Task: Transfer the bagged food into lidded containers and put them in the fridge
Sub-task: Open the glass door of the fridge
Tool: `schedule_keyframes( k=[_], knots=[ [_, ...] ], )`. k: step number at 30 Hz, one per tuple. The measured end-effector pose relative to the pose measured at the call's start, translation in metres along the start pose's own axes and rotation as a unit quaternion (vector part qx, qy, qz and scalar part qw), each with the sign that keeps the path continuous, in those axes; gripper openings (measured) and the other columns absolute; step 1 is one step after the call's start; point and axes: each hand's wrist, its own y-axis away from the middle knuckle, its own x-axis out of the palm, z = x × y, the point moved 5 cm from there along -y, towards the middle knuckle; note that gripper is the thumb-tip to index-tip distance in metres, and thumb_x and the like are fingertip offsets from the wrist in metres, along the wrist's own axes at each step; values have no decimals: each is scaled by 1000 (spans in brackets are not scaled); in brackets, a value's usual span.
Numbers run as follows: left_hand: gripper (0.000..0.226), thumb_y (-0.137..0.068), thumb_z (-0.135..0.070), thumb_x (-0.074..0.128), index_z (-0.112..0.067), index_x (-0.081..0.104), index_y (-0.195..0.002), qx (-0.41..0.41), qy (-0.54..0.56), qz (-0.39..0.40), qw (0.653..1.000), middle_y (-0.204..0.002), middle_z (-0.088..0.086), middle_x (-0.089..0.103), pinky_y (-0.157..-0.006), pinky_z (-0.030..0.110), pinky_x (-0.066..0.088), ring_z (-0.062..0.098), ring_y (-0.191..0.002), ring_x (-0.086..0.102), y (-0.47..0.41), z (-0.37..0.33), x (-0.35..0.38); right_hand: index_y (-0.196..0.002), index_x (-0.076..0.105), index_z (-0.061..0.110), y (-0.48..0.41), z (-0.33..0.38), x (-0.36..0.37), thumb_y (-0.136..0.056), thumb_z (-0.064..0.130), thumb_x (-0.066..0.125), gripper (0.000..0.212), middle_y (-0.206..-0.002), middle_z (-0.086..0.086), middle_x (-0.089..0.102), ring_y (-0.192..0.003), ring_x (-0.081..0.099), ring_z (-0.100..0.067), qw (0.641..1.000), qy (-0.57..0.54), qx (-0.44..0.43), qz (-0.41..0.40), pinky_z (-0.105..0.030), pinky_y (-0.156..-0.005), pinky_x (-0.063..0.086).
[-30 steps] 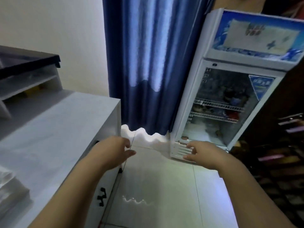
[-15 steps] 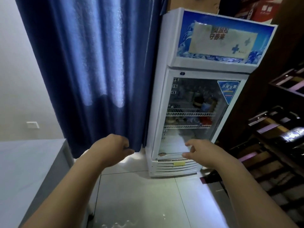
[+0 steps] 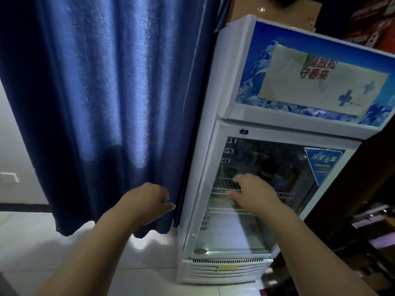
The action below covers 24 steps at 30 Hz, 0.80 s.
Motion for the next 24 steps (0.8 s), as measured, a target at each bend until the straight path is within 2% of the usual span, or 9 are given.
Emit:
schedule_keyframes(
  k=[2, 5, 8, 10, 13, 17, 20, 24],
  knots=[
    [32, -87, -50, 54, -23, 50, -71, -1, 5, -4, 1000, -68, -6, 48, -63, 28, 42, 18, -69, 50, -26, 2, -1, -128, 50, 12, -36, 2, -9, -93, 40, 53, 45, -127, -10, 51, -115, 50, -28, 998, 8, -18, -58, -38, -91, 47],
    [30, -87, -50, 54, -22, 55, -78, -3, 7, -4, 1000, -73, -7, 50, -65, 28, 42, 17, -73, 52, -58, 8, -4, -128, 49, 7, -87, 11, -17, -93, 30, 53, 43, -129, -12, 48, -118, 44, -30, 989, 26, -47, -137, -38, -91, 46],
    [32, -87, -51, 53, -20, 61, -89, 6, 0, -14, 1000, -82, -6, 55, -66, 28, 43, 17, -79, 56, -89, 15, -11, -122, 54, -6, -133, 23, -26, -81, 20, 71, 52, -121, -24, 55, -108, 53, -41, 969, 57, -94, -222, -45, -84, 53],
    [32, -88, -51, 52, -20, 61, -91, 18, -8, -16, 1000, -88, -5, 59, -68, 28, 44, 18, -83, 58, -109, 20, -17, -120, 55, -11, -162, 28, -25, -71, 17, 80, 61, -114, -29, 59, -102, 59, -44, 961, 74, -96, -249, -47, -81, 53],
    [32, -88, -51, 52, -21, 61, -93, 26, -13, -14, 999, -93, -4, 61, -75, 29, 47, 19, -90, 60, -136, 28, -25, -124, 52, -8, -191, 33, -24, -77, 23, 75, 61, -112, -24, 61, -101, 58, -40, 961, 86, -47, -257, -44, -82, 49],
    [32, -86, -53, 53, -22, 61, -91, 34, -5, -14, 999, -92, -5, 62, -76, 30, 49, 18, -88, 60, -165, 36, -26, -111, 63, 0, -203, 32, -19, -62, 19, 85, 57, -92, -15, 67, -81, 64, -32, 932, 104, 8, -347, -38, -66, 50],
    [31, -86, -54, 53, -23, 60, -89, 49, -4, -3, 999, -92, -6, 63, -75, 30, 49, 17, -89, 60, -178, 37, -17, -112, 64, 4, -204, 30, -15, -62, 12, 84, 54, -97, -11, 68, -86, 65, -28, 913, 72, 22, -402, -37, -65, 49],
    [29, -85, -52, 55, -24, 59, -83, 66, 12, 16, 998, -83, -6, 61, -77, 31, 51, 17, -85, 60, -186, 31, -6, -107, 67, 7, -194, 29, -16, -59, 10, 85, 52, -103, -7, 69, -92, 64, -24, 898, 53, 8, -436, -33, -69, 48]
  ],
)
